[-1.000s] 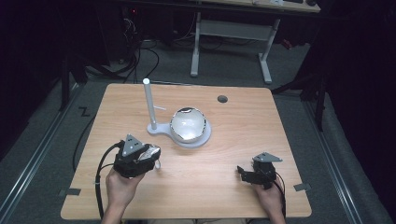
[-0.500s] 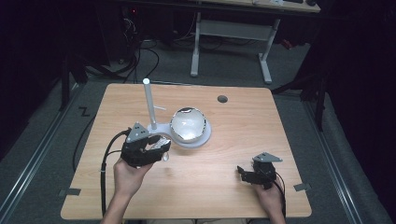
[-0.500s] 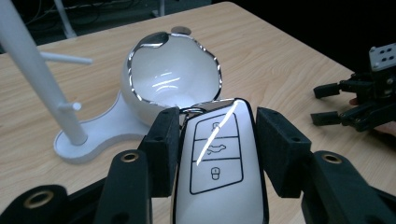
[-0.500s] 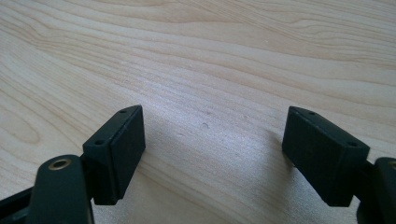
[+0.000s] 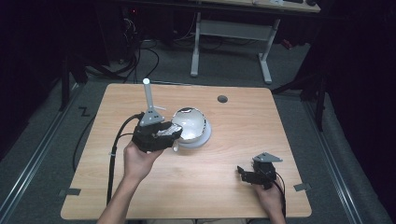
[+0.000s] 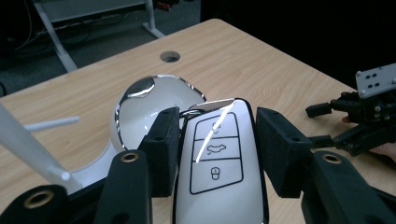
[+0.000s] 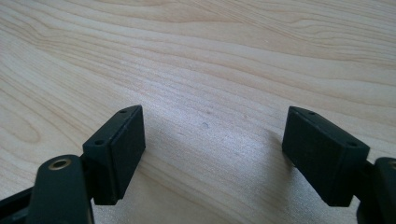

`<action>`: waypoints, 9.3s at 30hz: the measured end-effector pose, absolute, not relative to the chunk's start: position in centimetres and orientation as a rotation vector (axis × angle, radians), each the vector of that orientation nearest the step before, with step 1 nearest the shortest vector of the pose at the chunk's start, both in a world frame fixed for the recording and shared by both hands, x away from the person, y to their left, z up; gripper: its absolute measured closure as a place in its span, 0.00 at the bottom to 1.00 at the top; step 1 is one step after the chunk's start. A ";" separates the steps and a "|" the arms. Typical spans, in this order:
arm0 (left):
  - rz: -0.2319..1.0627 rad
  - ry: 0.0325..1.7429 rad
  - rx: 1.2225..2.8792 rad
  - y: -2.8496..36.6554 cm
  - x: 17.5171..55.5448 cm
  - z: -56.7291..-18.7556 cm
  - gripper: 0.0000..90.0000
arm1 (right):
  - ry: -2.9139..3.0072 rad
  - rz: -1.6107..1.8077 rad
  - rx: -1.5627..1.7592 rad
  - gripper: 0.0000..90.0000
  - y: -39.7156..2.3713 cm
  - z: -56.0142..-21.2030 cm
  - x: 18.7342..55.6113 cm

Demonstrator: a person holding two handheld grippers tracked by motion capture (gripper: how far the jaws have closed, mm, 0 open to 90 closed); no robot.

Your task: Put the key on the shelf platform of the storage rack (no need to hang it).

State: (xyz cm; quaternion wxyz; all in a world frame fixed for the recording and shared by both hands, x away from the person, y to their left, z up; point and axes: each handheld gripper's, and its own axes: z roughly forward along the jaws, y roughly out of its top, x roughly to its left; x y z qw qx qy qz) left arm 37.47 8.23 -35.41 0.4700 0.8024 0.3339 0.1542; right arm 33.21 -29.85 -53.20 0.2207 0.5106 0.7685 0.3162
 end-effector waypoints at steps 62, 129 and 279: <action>0.417 0.888 2.054 2.7 45.1 -39.4 0.57 | 2.123 0.874 1.411 0.24 -29.8 -53.2 33.2; 0.418 1.026 2.137 -0.4 48.9 -45.6 0.56 | 2.122 0.874 1.413 0.24 -29.9 -53.2 33.2; 0.319 1.155 1.923 14.4 35.1 -48.7 0.45 | 2.124 0.872 1.412 0.24 -29.9 -53.2 33.2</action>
